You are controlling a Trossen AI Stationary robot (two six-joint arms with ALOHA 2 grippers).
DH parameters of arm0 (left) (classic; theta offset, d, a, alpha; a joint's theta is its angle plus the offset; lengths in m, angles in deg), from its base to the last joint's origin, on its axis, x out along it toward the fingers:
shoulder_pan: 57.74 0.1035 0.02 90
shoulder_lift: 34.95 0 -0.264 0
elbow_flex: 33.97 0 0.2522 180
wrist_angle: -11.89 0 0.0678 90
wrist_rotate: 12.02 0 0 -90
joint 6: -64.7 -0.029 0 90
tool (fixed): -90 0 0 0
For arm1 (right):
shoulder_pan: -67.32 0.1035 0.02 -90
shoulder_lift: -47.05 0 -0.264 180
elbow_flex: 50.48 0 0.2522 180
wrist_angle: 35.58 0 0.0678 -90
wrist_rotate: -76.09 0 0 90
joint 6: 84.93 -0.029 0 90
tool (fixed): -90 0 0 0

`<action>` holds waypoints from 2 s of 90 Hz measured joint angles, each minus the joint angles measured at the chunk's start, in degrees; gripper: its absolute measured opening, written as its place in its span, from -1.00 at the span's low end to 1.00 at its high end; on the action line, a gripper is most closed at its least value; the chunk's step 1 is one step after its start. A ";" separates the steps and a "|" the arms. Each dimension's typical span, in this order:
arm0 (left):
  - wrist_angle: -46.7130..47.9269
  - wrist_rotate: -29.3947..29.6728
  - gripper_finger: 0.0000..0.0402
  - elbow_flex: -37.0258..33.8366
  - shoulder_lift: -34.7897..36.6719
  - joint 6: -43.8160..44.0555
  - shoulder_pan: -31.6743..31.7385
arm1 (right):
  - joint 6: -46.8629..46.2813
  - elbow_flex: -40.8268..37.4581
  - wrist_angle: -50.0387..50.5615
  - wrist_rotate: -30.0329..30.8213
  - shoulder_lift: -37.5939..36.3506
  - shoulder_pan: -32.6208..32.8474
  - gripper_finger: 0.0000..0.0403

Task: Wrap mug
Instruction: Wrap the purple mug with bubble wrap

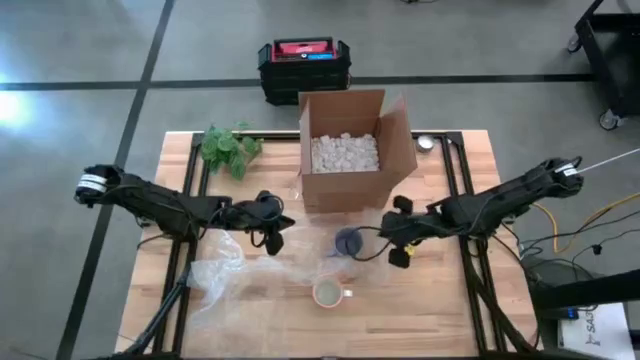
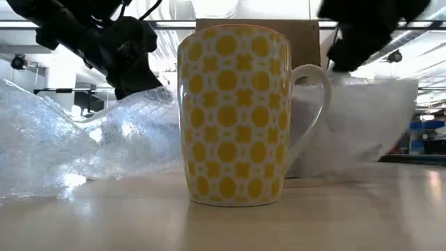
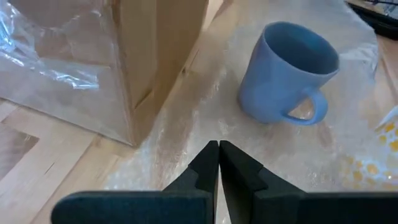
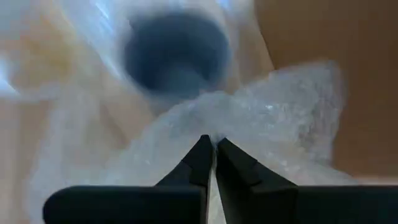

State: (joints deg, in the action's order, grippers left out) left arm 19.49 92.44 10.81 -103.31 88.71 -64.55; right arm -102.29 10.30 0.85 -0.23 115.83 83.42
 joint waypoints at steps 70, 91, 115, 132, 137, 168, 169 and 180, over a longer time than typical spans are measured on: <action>-4.46 -3.80 -1.00 13.44 -12.86 -7.70 -2.76 | 12.64 12.73 -7.77 -0.64 27.13 -3.41 -1.00; -4.40 -3.93 -1.00 24.91 -26.87 -13.88 -2.90 | 13.64 14.64 -6.21 -0.64 27.03 -3.41 -1.00; -3.81 -3.85 -1.00 29.87 -35.61 -14.99 -2.78 | 13.28 14.08 -3.36 -1.32 27.25 -3.37 -1.00; -3.67 -4.12 -1.00 29.88 -35.83 -14.68 -2.73 | 12.11 17.85 4.06 -1.21 26.81 -3.39 -1.00; -3.76 -4.13 -1.00 29.88 -35.81 -14.71 -2.70 | 11.28 19.92 7.64 -1.23 26.81 -3.39 -1.00; -2.92 -4.50 -1.00 29.77 -35.87 -14.99 -2.69 | 9.00 23.88 9.85 -4.22 26.59 -3.39 -0.98; -2.92 -4.51 -1.00 29.77 -35.87 -14.99 -2.69 | 9.04 23.87 9.85 -4.22 26.59 -3.39 -0.97; -2.94 -4.52 -1.00 29.74 -35.89 -14.88 -2.69 | 10.72 25.48 13.44 -4.29 25.71 -3.52 -0.85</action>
State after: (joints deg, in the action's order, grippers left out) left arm 16.54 87.91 40.56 -139.20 73.83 -67.24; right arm -91.57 35.78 14.29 -4.52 141.54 79.90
